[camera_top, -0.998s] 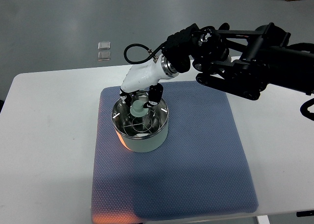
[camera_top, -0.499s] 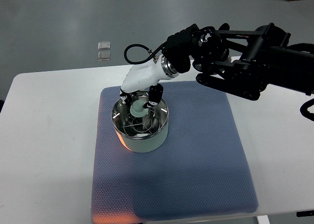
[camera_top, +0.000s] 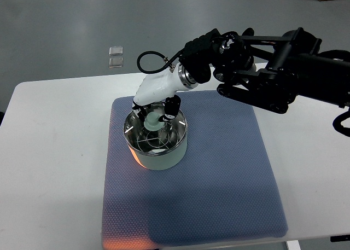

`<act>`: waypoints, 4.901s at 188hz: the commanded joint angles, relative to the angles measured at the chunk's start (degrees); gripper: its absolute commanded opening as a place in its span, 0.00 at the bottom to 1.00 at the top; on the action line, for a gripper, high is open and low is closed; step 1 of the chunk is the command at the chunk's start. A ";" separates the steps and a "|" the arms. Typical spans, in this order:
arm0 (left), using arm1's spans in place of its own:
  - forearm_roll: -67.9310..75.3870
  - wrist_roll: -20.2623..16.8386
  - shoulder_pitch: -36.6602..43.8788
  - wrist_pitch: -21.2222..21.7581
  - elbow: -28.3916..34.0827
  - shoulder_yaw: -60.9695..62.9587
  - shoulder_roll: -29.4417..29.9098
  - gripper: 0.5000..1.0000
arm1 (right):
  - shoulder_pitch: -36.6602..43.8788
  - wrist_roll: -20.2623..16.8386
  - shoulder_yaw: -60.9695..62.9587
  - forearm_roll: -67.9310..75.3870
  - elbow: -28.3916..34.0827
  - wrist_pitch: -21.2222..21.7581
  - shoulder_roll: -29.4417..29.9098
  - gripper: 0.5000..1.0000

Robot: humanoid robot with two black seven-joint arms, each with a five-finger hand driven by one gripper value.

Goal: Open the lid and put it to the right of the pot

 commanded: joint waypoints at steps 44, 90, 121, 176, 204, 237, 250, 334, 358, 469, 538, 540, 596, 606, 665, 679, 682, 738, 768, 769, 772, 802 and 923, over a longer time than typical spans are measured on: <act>0.00 0.00 0.00 -0.01 0.06 0.00 0.00 1.00 | 0.05 0.00 -0.09 0.00 -0.08 0.00 0.23 0.21; 0.00 0.00 0.00 -0.01 -0.03 0.00 0.00 1.00 | 0.22 0.00 0.00 0.00 -0.17 0.00 0.14 0.14; 0.00 0.00 0.00 -0.01 -0.03 0.00 0.00 1.00 | 0.93 0.00 0.17 0.17 -0.17 0.00 -0.12 0.13; 0.00 0.00 0.00 -0.01 0.06 0.00 0.00 1.00 | 2.77 0.26 0.35 0.53 -0.17 0.44 -0.91 0.13; 0.00 0.00 0.00 -0.01 0.06 0.00 0.00 1.00 | 3.12 0.35 0.44 0.70 -0.17 0.44 -0.91 0.13; 0.00 0.00 0.00 -0.01 0.06 0.00 0.00 1.00 | 3.21 0.53 0.52 0.88 0.18 0.53 -1.00 0.12; 0.00 0.00 0.00 -0.01 0.06 0.00 0.00 1.00 | 3.56 0.62 0.70 1.14 0.53 0.71 -1.26 0.12; 0.00 0.00 0.00 -0.01 0.06 0.09 0.00 1.00 | 5.15 0.53 1.14 1.14 0.45 1.41 -4.69 0.13; 0.00 0.00 0.00 -0.01 -0.03 0.09 0.00 1.00 | 4.97 0.35 1.14 1.14 0.18 1.32 -6.98 0.13; 0.00 0.00 0.00 -0.01 -0.03 0.17 0.00 1.00 | -0.83 0.09 0.88 0.70 -0.87 -0.35 -17.26 0.12; 0.00 0.00 0.00 -0.01 -0.03 0.09 0.00 1.00 | -7.69 0.00 0.00 0.17 -5.00 -2.90 -18.05 0.12; 0.00 0.00 0.00 -0.01 -0.03 0.09 0.00 1.00 | -7.77 0.00 0.08 0.17 -5.00 -2.90 -18.05 0.12; 0.00 0.00 0.00 -0.01 0.06 0.09 0.00 1.00 | -10.76 -0.09 0.08 0.17 -5.27 -2.90 -17.35 0.12; 0.00 0.00 0.00 -0.01 0.06 0.09 0.00 1.00 | -11.11 -0.17 0.08 0.17 -5.27 -2.98 -17.26 0.12; -0.09 0.00 0.00 -0.01 0.06 0.00 0.00 1.00 | -11.91 -0.79 0.08 0.17 -5.18 -2.63 -17.00 0.50; -0.09 0.00 0.00 -0.01 0.15 0.00 0.00 1.00 | -11.82 -0.70 0.17 0.26 -5.00 -2.37 -17.08 0.65; -0.09 0.00 0.00 -0.01 0.15 0.00 0.00 1.00 | -11.82 -0.70 0.08 0.35 -5.00 -2.28 -17.08 0.67; -0.09 0.00 -0.18 0.08 0.15 0.09 0.00 1.00 | -10.50 -0.61 0.26 0.70 -4.48 -0.70 -18.31 0.85; -0.09 0.00 -0.18 -0.01 0.15 0.00 0.00 1.00 | -9.80 -0.61 1.23 1.67 -5.00 -1.14 -18.40 0.85; -0.09 0.00 -0.18 0.08 0.15 0.00 0.00 1.00 | -9.80 -0.61 1.23 1.76 -5.00 -1.23 -18.40 0.85; -0.09 0.00 -0.18 -0.01 0.15 0.00 0.00 1.00 | -9.80 -0.70 1.32 1.93 -5.09 -1.40 -18.40 0.85; -0.09 0.00 -0.18 -0.01 0.15 0.00 0.00 1.00 | -10.15 -0.79 4.04 5.62 -6.06 -2.28 -18.31 0.84; -0.09 0.00 -0.09 0.08 0.15 -0.09 0.00 1.00 | -22.27 -4.31 24.16 66.26 -15.37 -26.98 -12.16 0.84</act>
